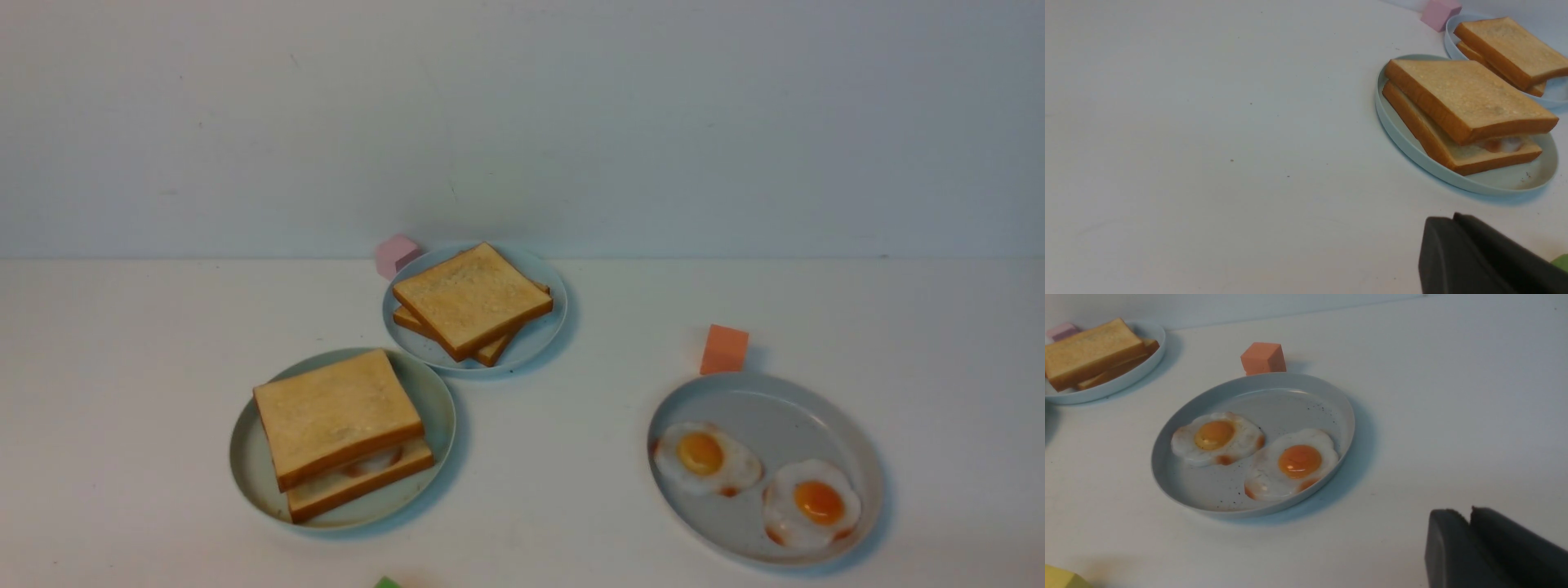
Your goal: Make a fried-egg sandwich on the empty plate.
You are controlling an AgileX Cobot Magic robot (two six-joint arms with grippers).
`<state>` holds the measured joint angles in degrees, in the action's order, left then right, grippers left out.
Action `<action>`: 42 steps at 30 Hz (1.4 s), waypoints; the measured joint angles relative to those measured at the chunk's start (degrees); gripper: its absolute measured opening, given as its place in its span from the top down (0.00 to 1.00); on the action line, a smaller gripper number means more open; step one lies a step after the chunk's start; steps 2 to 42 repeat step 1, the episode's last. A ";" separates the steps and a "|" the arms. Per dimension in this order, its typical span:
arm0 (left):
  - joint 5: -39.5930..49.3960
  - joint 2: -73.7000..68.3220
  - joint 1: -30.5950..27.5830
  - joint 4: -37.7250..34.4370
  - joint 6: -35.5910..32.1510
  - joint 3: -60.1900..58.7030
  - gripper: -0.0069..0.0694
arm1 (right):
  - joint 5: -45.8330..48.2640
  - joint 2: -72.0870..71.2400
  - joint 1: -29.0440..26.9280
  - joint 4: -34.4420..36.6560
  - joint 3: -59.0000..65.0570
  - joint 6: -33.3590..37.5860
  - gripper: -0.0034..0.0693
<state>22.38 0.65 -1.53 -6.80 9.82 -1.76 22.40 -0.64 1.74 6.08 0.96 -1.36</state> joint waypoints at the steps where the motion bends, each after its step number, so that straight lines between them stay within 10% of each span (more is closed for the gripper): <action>1: 0.00 0.00 0.00 0.00 0.00 0.00 0.88 | 0.00 0.00 0.00 0.00 0.00 0.00 0.82; 42: 0.00 0.00 0.00 0.00 0.00 0.00 0.88 | 0.00 0.00 0.00 0.00 0.00 0.00 0.82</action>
